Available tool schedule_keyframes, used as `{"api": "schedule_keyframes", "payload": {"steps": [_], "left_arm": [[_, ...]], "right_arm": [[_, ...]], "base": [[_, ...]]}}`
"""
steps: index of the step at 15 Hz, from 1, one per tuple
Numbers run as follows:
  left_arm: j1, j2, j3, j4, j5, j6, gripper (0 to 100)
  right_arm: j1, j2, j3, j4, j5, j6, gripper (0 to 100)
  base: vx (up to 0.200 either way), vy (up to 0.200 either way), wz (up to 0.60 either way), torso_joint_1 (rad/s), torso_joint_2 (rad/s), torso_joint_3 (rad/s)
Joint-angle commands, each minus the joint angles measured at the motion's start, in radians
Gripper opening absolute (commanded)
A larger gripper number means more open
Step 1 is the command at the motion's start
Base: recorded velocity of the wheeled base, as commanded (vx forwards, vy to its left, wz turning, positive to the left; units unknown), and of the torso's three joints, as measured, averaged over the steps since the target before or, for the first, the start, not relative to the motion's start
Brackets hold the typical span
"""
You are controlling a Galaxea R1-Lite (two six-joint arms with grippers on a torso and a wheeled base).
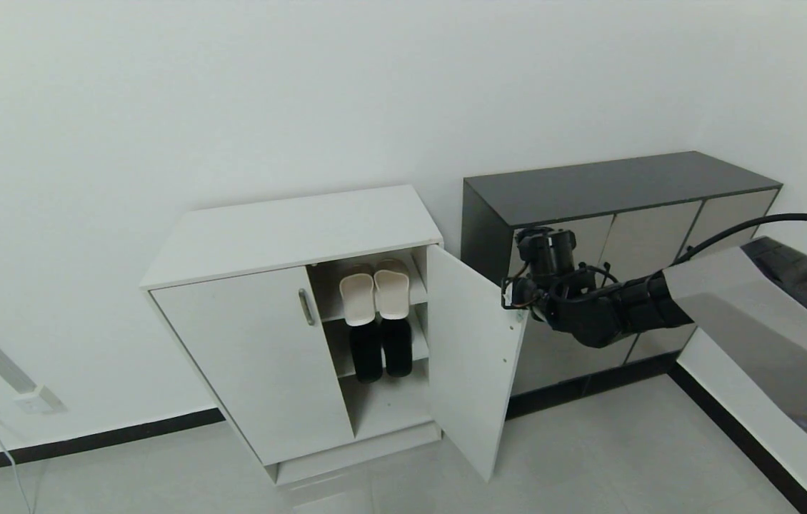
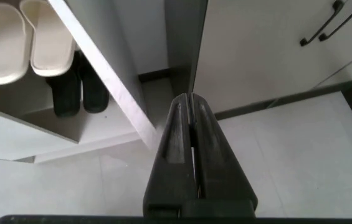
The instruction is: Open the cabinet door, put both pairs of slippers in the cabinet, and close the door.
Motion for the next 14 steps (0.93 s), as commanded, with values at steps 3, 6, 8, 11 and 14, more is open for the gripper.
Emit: {"api": "schedule_keyframes", "payload": {"steps": [3, 6, 8, 11, 14], "left_arm": [[-0.001, 0.000, 0.000, 0.000, 0.000, 0.000, 0], [0.001, 0.000, 0.000, 0.000, 0.000, 0.000, 0], [0.001, 0.000, 0.000, 0.000, 0.000, 0.000, 0], [-0.001, 0.000, 0.000, 0.000, 0.000, 0.000, 0], [0.001, 0.000, 0.000, 0.000, 0.000, 0.000, 0]], "right_arm": [[0.005, 0.010, 0.006, 0.001, -0.001, 0.000, 0], [0.014, 0.013, 0.007, 0.006, -0.001, 0.000, 0], [0.023, 0.012, 0.009, 0.013, -0.001, 0.000, 0], [0.051, 0.005, 0.021, 0.018, -0.001, 0.003, 0], [0.098, -0.013, 0.047, 0.016, -0.001, 0.016, 0]], "base": [[0.000, 0.000, 0.00, 0.000, 0.00, 0.000], [0.000, 0.000, 0.00, 0.000, 0.00, 0.000], [0.000, 0.000, 0.00, 0.000, 0.00, 0.000], [0.000, 0.000, 0.00, 0.000, 0.00, 0.000], [0.000, 0.000, 0.00, 0.000, 0.00, 0.000]]}}
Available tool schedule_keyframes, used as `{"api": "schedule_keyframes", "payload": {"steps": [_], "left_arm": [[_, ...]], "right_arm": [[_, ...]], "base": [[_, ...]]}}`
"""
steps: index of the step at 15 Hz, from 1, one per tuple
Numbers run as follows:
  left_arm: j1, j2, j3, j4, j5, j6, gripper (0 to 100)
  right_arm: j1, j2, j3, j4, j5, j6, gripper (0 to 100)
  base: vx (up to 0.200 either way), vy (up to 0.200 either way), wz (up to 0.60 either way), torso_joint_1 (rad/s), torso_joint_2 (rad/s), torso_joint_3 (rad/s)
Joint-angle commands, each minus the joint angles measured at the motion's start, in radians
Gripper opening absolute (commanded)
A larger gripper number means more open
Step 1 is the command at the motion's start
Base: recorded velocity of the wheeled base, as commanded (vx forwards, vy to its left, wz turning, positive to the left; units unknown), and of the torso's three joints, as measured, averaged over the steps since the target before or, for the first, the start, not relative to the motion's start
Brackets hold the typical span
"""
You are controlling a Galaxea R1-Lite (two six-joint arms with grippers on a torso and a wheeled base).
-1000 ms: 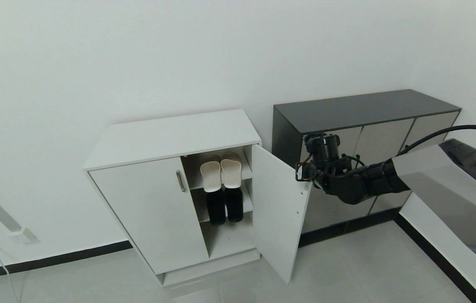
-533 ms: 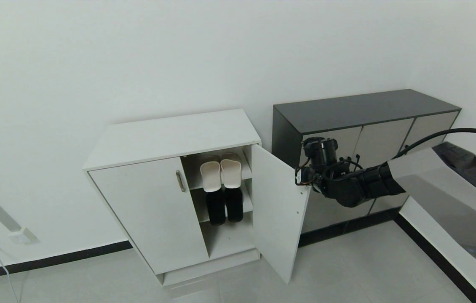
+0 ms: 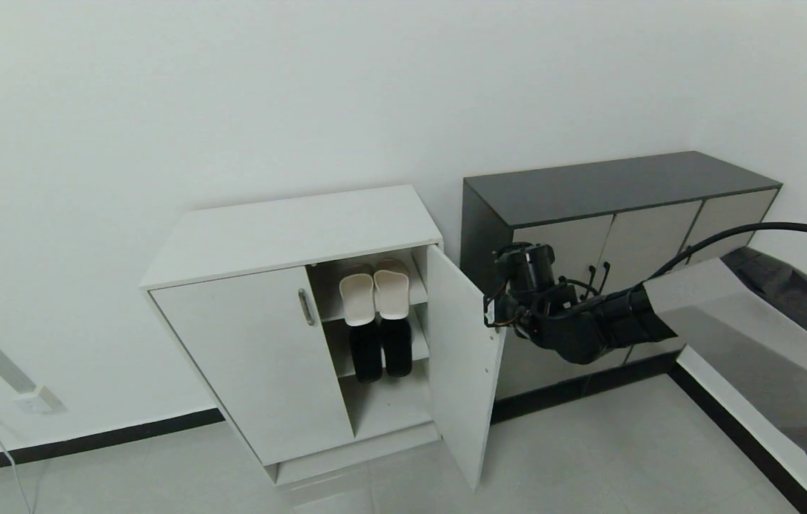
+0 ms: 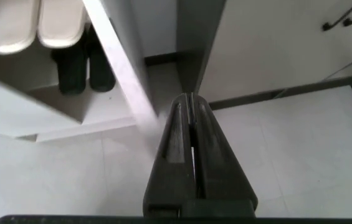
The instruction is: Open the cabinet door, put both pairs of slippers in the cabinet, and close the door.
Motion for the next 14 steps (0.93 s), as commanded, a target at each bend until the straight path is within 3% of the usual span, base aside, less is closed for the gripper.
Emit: {"api": "schedule_keyframes", "payload": {"steps": [1, 6, 14], "left_arm": [[0.000, 0.000, 0.000, 0.000, 0.000, 0.000, 0], [-0.001, 0.000, 0.000, 0.000, 0.000, 0.000, 0], [-0.001, 0.000, 0.000, 0.000, 0.000, 0.000, 0]], "right_arm": [[0.039, -0.021, 0.012, 0.000, 0.000, 0.014, 0], [0.147, -0.063, 0.078, -0.006, 0.071, 0.074, 0], [0.159, -0.141, 0.198, -0.026, 0.080, 0.054, 0]], "base": [[0.000, 0.000, 0.00, 0.000, 0.00, 0.000], [0.000, 0.000, 0.00, 0.000, 0.00, 0.000], [0.000, 0.000, 0.00, 0.000, 0.00, 0.000]]}}
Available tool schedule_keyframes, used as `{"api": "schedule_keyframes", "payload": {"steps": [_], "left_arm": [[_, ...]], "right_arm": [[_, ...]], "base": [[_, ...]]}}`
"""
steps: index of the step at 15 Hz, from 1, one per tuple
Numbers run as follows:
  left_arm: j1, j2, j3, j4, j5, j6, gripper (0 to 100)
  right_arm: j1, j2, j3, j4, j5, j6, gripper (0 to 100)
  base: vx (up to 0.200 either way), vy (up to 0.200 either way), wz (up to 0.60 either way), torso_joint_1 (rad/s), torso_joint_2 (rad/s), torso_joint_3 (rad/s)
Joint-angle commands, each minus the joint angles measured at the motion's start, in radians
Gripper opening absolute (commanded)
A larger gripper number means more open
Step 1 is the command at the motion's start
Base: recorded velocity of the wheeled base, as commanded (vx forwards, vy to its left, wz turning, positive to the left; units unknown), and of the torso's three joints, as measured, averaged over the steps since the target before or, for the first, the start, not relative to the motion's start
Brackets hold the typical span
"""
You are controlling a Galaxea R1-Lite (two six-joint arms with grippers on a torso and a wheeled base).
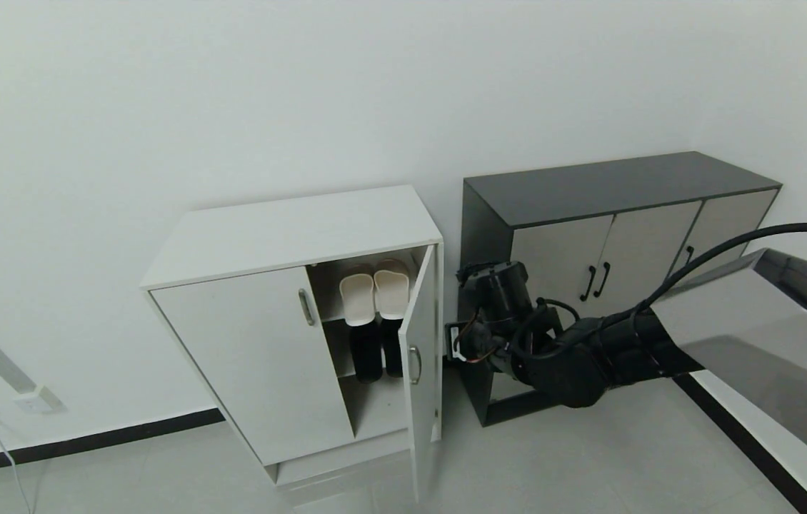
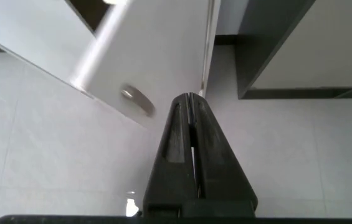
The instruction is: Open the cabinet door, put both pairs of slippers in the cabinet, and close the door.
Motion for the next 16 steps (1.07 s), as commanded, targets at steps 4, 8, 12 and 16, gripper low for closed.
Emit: {"api": "schedule_keyframes", "payload": {"steps": [4, 8, 12, 16], "left_arm": [[0.001, 0.000, 0.000, 0.000, 0.000, 0.000, 0], [0.001, 0.000, 0.000, 0.000, 0.000, -0.001, 0], [0.001, 0.000, 0.000, 0.000, 0.000, -0.001, 0], [-0.001, 0.000, 0.000, 0.000, 0.000, -0.001, 0]], "right_arm": [[0.005, -0.021, 0.024, -0.020, 0.001, -0.014, 0], [0.003, -0.029, 0.039, -0.027, 0.037, -0.014, 0], [-0.003, -0.038, 0.059, -0.061, 0.040, -0.031, 0], [-0.035, -0.046, 0.124, -0.193, 0.030, -0.106, 0]], "base": [[0.000, 0.000, 0.15, 0.001, 0.00, 0.001], [0.000, 0.000, 0.60, 0.000, 0.00, 0.004], [0.000, 0.000, 0.30, 0.002, 0.00, 0.001], [0.000, 0.000, 0.00, 0.000, 0.00, 0.000]]}}
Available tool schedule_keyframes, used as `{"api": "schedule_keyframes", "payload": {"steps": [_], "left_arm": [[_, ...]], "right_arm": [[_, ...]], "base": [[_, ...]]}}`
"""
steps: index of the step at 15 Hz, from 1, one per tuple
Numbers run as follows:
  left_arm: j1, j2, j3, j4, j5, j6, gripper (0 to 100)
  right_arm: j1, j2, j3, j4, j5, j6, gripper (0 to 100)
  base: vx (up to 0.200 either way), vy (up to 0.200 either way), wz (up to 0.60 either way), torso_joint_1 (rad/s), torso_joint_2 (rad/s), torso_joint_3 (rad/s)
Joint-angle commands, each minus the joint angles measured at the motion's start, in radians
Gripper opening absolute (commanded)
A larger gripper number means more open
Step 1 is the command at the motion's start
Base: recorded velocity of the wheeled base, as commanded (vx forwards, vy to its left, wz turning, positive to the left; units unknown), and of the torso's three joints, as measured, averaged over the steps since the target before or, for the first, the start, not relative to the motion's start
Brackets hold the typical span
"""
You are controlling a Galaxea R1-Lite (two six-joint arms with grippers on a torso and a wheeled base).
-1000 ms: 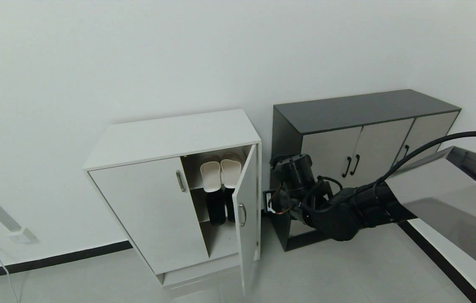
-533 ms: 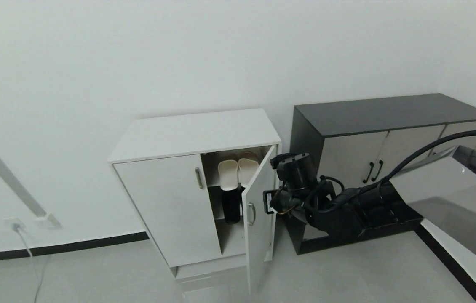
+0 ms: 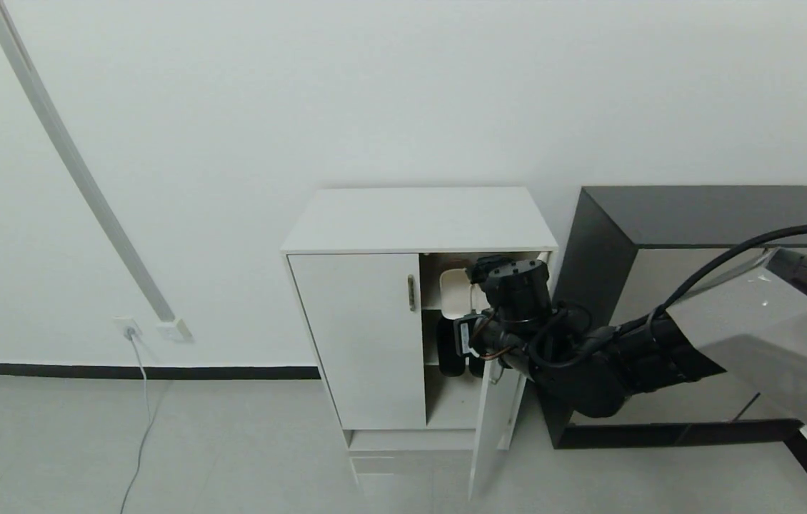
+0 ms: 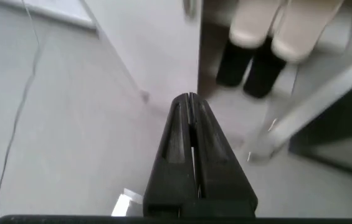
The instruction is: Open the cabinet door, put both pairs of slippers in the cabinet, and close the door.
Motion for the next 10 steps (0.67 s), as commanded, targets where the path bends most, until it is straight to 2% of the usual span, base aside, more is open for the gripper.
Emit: {"api": "schedule_keyframes", "payload": {"steps": [1, 6, 10], "left_arm": [[0.002, 0.000, 0.000, 0.000, 0.000, 0.000, 0], [0.002, 0.000, 0.000, 0.000, 0.000, 0.002, 0], [0.000, 0.000, 0.000, 0.000, 0.000, 0.002, 0]], "right_arm": [[-0.017, -0.026, 0.026, -0.009, -0.004, -0.010, 0], [-0.060, -0.129, 0.138, 0.009, -0.014, -0.019, 0], [-0.078, -0.168, 0.252, 0.006, -0.015, -0.019, 0]], "base": [[0.000, 0.000, 0.00, 0.000, 0.00, 0.000], [0.000, 0.000, 0.00, 0.000, 0.00, 0.000], [0.200, 0.000, 0.00, -0.007, 0.00, 0.006]]}}
